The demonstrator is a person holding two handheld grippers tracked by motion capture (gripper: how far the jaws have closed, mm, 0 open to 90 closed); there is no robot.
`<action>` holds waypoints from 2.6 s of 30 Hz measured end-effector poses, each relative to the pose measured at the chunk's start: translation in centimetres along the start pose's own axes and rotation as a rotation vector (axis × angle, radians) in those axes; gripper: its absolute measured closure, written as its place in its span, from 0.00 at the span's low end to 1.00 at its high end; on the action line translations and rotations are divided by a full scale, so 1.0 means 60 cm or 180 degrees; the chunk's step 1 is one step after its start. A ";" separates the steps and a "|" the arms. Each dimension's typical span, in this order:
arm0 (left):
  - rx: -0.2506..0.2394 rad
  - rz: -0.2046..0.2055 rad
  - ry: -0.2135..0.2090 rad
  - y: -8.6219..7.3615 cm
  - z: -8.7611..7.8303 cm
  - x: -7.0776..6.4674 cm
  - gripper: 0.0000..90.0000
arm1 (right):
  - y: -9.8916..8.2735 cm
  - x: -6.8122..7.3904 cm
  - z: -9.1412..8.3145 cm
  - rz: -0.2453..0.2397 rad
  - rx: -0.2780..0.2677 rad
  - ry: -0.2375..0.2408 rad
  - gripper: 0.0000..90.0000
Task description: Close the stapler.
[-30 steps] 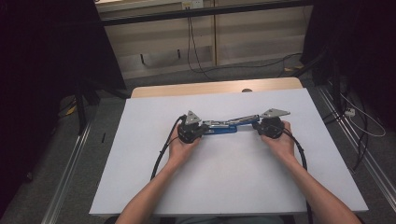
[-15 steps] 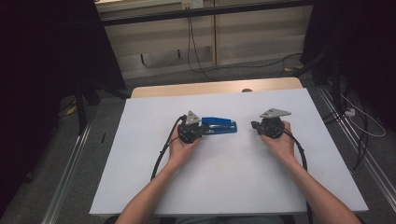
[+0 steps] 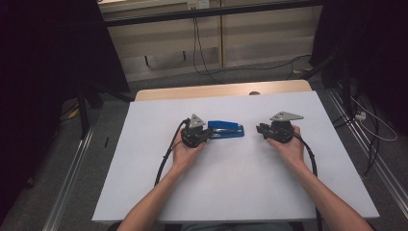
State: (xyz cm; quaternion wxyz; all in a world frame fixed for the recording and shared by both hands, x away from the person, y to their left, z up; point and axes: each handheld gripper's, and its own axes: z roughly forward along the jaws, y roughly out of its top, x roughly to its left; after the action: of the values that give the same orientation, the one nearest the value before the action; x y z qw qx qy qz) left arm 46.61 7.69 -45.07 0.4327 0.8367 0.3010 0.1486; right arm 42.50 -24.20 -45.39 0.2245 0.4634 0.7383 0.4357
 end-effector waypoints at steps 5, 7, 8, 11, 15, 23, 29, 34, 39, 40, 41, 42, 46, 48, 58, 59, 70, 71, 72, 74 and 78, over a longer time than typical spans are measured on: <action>0.0013 -0.0038 -0.0031 -0.002 -0.006 0.000 0.93 | 0.001 -0.003 -0.006 0.0081 -0.0050 0.0039 0.64; -0.0001 -0.0064 -0.0028 -0.003 -0.008 0.000 0.89 | 0.002 -0.002 -0.008 0.0109 -0.0057 0.0020 0.58; -0.0008 -0.0052 -0.0010 -0.004 -0.010 0.000 0.86 | 0.002 -0.003 -0.008 0.0108 -0.0065 0.0026 0.55; -0.0014 -0.0101 0.0040 -0.007 -0.016 0.005 0.74 | 0.000 -0.003 -0.009 0.0085 -0.0068 -0.0038 0.45; -0.0037 -0.0127 0.0065 -0.012 -0.021 0.010 0.60 | 0.000 -0.003 -0.012 0.0110 -0.0120 -0.0059 0.34; -0.0067 -0.0185 0.0211 -0.011 -0.028 0.016 0.22 | 0.003 0.001 -0.014 0.0169 -0.0187 -0.0105 0.11; -0.0104 -0.0215 0.0198 -0.008 -0.043 0.019 0.04 | 0.007 0.006 -0.024 0.0151 -0.0285 -0.0158 0.05; -0.0183 -0.0194 0.0200 -0.017 -0.063 0.013 0.04 | 0.009 0.011 -0.030 0.0175 -0.0338 -0.0150 0.04; -0.0273 -0.0186 0.0292 -0.020 -0.082 0.011 0.04 | 0.008 0.021 -0.039 0.0127 -0.0368 -0.0174 0.04; -0.0282 -0.0202 0.0286 -0.022 -0.087 0.010 0.04 | 0.008 0.024 -0.042 0.0107 -0.0369 -0.0179 0.04; -0.0295 -0.0206 0.0287 -0.023 -0.090 0.009 0.04 | 0.007 0.027 -0.046 0.0083 -0.0384 -0.0207 0.04; -0.0299 -0.0204 0.0289 -0.025 -0.095 0.008 0.04 | 0.006 0.028 -0.048 0.0068 -0.0407 -0.0219 0.04; -0.0369 -0.0238 0.0401 -0.036 -0.111 0.006 0.04 | 0.003 0.034 -0.056 0.0013 -0.0387 -0.0248 0.04; -0.0406 -0.0261 0.0365 -0.038 -0.121 0.007 0.04 | 0.001 0.037 -0.061 0.0009 -0.0416 -0.0257 0.04; -0.0558 -0.0291 0.0490 -0.061 -0.173 0.007 0.04 | -0.010 0.046 -0.101 -0.0003 -0.0575 -0.0337 0.04; -0.0573 -0.0296 0.0500 -0.063 -0.176 0.005 0.04 | -0.012 0.047 -0.104 -0.0009 -0.0572 -0.0339 0.04; -0.0637 -0.0291 0.0601 -0.091 -0.224 -0.011 0.04 | -0.035 0.054 -0.134 -0.0017 -0.0616 -0.0401 0.04; -0.0636 -0.0259 0.0597 -0.092 -0.227 -0.013 0.04 | -0.037 0.054 -0.137 -0.0014 -0.0615 -0.0408 0.04; -0.0629 -0.0210 0.0579 -0.096 -0.232 -0.017 0.04 | -0.038 0.054 -0.139 -0.0005 -0.0616 -0.0410 0.04; -0.0630 -0.0190 0.0583 -0.102 -0.242 -0.021 0.04 | -0.042 0.054 -0.147 -0.0005 -0.0615 -0.0434 0.04; -0.0667 -0.0263 0.0620 -0.113 -0.261 -0.026 0.04 | -0.053 0.049 -0.160 0.0031 -0.0659 -0.0504 0.04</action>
State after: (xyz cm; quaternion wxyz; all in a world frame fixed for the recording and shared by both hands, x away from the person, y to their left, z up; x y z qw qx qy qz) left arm 34.91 19.66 -41.49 0.4921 0.7555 0.3585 0.2417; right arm 32.48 -26.42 -42.90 0.3266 0.4743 0.6670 0.4727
